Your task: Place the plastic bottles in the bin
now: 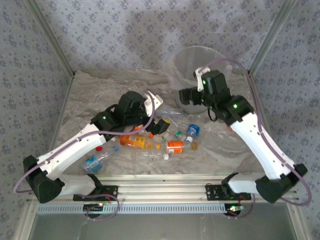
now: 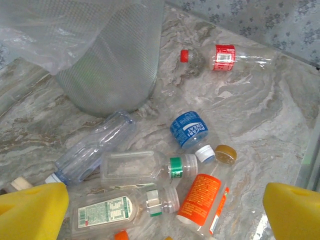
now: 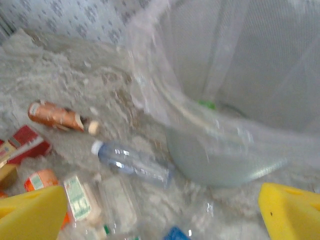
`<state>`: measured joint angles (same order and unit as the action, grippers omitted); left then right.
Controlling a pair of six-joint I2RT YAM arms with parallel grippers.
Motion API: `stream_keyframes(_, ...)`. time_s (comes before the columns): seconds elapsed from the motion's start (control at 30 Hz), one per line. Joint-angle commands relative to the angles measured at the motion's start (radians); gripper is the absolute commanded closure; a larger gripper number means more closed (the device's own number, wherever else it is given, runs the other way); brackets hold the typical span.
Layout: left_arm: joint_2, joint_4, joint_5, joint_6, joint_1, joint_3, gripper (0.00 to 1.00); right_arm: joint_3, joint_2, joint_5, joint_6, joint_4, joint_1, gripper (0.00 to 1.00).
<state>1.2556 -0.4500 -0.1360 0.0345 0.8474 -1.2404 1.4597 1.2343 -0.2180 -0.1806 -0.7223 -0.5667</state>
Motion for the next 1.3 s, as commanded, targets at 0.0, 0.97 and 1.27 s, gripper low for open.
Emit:
stream_keyframes(0.0, -0.040, 0.000, -0.079, 0.033, 0.009, 0.014, 0.00, -0.127, -0.128, -0.074, -0.183, -0.035, -0.007, 0.00)
stream_keyframes(0.97, -0.079, 0.026, -0.055, 0.073, 0.062, 0.047, 0.00, -0.615, 0.010, 0.163, -0.614, 0.248, 0.183, 0.12)
stream_keyframes(1.27, -0.063, 0.012, -0.076, 0.085, 0.062, 0.035, 0.00, -0.615, 0.116, 0.236, -0.598, 0.324, 0.216, 0.12)
